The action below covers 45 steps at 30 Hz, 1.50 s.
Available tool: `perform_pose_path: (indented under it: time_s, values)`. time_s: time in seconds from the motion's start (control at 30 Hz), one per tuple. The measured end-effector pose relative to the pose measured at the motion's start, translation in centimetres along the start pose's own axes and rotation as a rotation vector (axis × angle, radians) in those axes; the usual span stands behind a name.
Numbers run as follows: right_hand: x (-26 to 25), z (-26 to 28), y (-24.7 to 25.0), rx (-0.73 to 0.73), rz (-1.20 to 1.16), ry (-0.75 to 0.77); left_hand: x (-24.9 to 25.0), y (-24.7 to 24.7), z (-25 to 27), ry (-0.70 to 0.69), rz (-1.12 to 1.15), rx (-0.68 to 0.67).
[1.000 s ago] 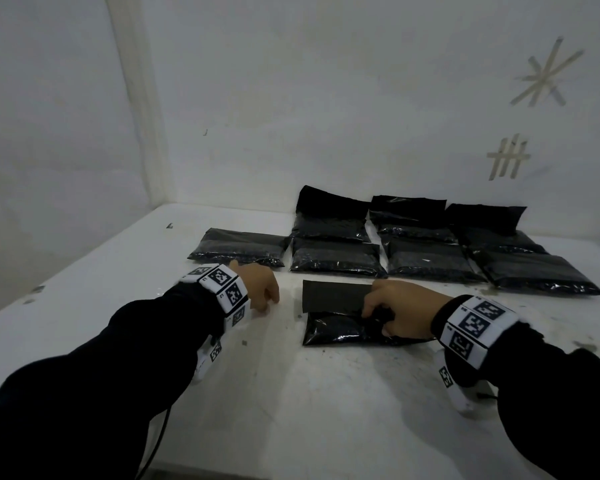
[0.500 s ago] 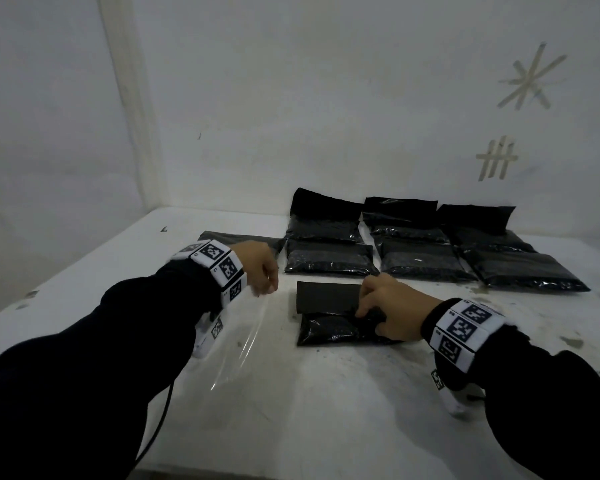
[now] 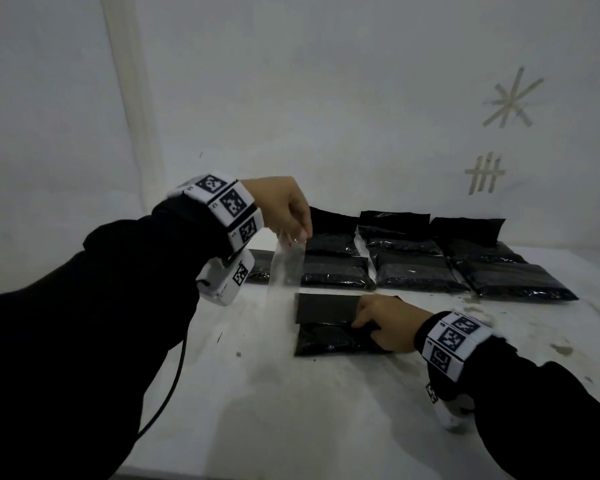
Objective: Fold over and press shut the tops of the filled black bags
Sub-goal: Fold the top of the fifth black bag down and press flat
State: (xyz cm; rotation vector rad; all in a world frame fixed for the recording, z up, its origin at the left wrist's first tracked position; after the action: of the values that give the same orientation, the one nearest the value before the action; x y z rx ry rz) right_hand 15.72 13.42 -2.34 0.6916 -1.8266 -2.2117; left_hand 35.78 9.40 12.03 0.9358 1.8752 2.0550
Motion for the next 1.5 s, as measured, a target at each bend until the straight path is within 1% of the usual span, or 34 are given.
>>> perform_pose_path:
  time_s: [0.07, 0.13, 0.2, 0.23, 0.27, 0.3, 0.33, 0.37, 0.47, 0.53, 0.67, 0.77, 0.87, 1.0, 1.13, 1.2, 1.3, 1.5]
  values:
    - [0.4, 0.3, 0.1, 0.002, -0.09, -0.034, 0.8, 0.8, -0.2, -0.006, 0.048, 0.069]
    - [1.0, 0.5, 0.1, 0.037, -0.266, -0.076, 1.2, 0.9, -0.4, -0.009, 0.102, 0.14]
    - [1.8, 0.6, 0.1, 0.089, -0.519, -0.141, 1.5, 0.6, -0.6, -0.019, 0.166, 0.179]
    - [2.2, 0.7, 0.0, 0.11, -0.685, -0.176, 1.6, 0.3, -0.6, -0.023, 0.192, 0.194]
    - [2.5, 0.8, -0.1, 0.112, -0.857, -0.197, 1.7, 0.0, -0.7, -0.023, 0.215, 0.209]
    - [2.8, 0.9, -0.2, 0.097, -0.98, -0.203, 1.7, -0.2, -0.8, -0.019, 0.236, 0.223]
    - [3.0, 1.1, -0.2, 0.081, -1.032, -0.181, 1.7, -0.5, -0.9, -0.012, 0.259, 0.236]
    - [3.1, 1.2, -0.2, 0.081, -1.042, -0.148, 1.7, -0.8, -1.0, -0.003, 0.29, 0.247]
    - [3.1, 1.8, -0.2, 0.122, -1.156, 0.013, 1.5, -1.7, -1.3, 0.046, 0.386, 0.316]
    - [3.4, 2.2, -0.2, 0.125, -1.204, 0.055, 1.2, -2.5, -1.4, 0.093, 0.445, 0.357]
    - [4.3, 2.4, -0.4, 0.097, -1.172, -0.015, 0.3, -4.6, -1.3, 0.166, 0.562, 0.382]
    - [4.8, 2.2, -0.5, 0.1, -1.126, -0.037, -0.4, -6.1, -1.2, 0.236, 0.7, 0.436]
    - [5.0, 2.2, -0.1, 0.118, -1.207, -0.04, -1.1, -7.3, -0.9, 0.31, 0.828, 0.458]
    - [5.4, 1.8, 0.0, 0.151, -1.283, -0.071, -2.2, -8.7, -0.5, 0.447, 0.893, 0.452]
    - [6.4, 1.4, -0.2, 0.185, -1.467, -0.102, -2.2, -10.6, -0.3, 0.511, 1.033, 0.389]
    - [6.9, 1.3, -0.3, 0.197, -1.511, -0.124, -2.4, -11.7, -0.2, 0.518, 1.048, 0.364]
    - [7.6, 1.3, -0.7, 0.2, -1.504, -0.207, -2.8, -13.3, -0.3, 0.518, 1.03, 0.319]
    - [8.0, 1.4, -0.6, 0.243, -1.485, -0.296, -3.4, -14.6, -0.5, 0.553, 0.916, 0.255]
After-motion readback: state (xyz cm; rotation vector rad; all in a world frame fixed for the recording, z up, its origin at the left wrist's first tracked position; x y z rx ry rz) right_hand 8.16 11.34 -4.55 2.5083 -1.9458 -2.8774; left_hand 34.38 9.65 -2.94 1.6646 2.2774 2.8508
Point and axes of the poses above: each hand's wrist, its own z-axis away from the middle knuckle, its own y-axis out of the back of the hand, x = y × z, the point moved 3 cm from there along -z, towards the middle knuckle, and after that the axes turned 7 degrees about -z, right-handed, at the moved point
